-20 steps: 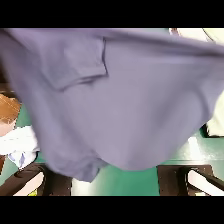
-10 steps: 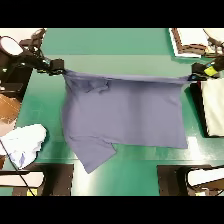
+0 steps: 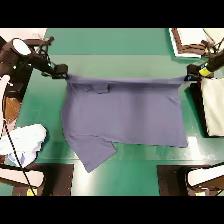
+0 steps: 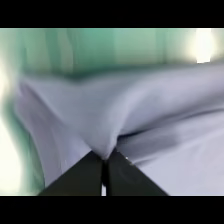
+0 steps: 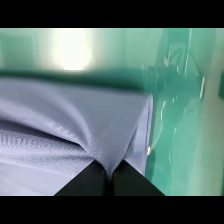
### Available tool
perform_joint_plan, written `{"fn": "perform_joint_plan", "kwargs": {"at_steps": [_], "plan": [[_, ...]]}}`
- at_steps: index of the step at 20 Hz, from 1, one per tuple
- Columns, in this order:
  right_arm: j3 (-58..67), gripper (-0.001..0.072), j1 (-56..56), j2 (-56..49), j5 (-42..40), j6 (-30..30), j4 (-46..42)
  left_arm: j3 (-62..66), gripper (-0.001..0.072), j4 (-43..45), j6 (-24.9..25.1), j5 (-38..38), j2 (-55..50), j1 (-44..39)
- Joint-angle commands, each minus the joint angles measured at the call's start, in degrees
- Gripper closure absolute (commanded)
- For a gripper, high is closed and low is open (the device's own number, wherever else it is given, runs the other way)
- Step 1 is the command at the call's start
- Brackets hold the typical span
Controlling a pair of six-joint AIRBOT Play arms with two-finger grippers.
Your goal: Fold the shirts.
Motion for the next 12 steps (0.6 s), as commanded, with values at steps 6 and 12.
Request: {"fn": "perform_joint_plan", "kwargs": {"at_steps": [6, 12], "plan": [[-19.2, 0.0341, 0.1, 7.0, -8.5, -0.2, -0.2, -13.7, 0.0153, 1.5, -1.0, 1.9, -0.2, -1.4], [-19.2, 0.0324, -0.3, 16.3, -1.9, -0.3, -0.1, -17.5, 0.0169, 3.9, -2.1, -3.1, 10.2, -1.4]]}}
